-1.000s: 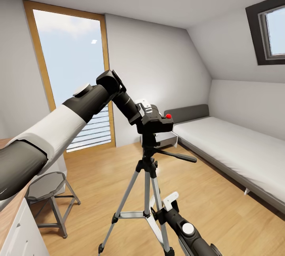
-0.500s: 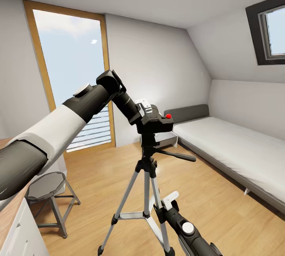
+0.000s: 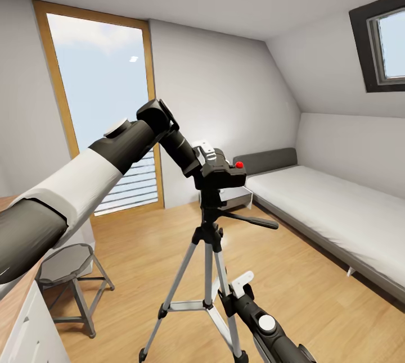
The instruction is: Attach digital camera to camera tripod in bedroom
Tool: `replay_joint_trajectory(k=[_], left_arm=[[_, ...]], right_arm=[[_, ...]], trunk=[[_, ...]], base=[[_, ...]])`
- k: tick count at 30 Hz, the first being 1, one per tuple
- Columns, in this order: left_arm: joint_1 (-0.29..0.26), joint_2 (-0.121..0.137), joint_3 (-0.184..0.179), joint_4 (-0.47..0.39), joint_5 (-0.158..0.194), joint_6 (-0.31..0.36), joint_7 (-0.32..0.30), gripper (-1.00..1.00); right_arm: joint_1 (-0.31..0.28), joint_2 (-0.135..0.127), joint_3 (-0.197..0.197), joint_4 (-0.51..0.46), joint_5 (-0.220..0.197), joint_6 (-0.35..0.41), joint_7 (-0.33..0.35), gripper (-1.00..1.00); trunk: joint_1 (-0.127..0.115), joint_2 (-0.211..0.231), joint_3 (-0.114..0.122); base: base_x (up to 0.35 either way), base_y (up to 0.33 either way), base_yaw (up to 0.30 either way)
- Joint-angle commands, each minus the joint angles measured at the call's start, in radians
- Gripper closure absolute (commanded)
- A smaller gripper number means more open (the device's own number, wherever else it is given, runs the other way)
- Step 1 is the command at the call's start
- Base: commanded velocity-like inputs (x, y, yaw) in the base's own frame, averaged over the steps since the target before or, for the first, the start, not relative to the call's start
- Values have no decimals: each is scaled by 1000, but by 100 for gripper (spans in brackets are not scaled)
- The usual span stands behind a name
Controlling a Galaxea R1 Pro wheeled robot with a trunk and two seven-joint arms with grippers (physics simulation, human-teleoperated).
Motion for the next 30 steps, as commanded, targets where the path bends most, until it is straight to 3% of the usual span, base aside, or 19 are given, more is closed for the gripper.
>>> replay_joint_trajectory(k=[1,30], left_arm=[[0,0,0,0,-11,11,-10,100],[1,18,3,-1,-11,11,-10,100]], right_arm=[[0,0,-1,-1,5,2,3,100],[0,0,0,20,6,-8,3,100]], trunk=[[0,-1,0],[0,-1,0]], base=[[0,0,0],[0,0,0]])
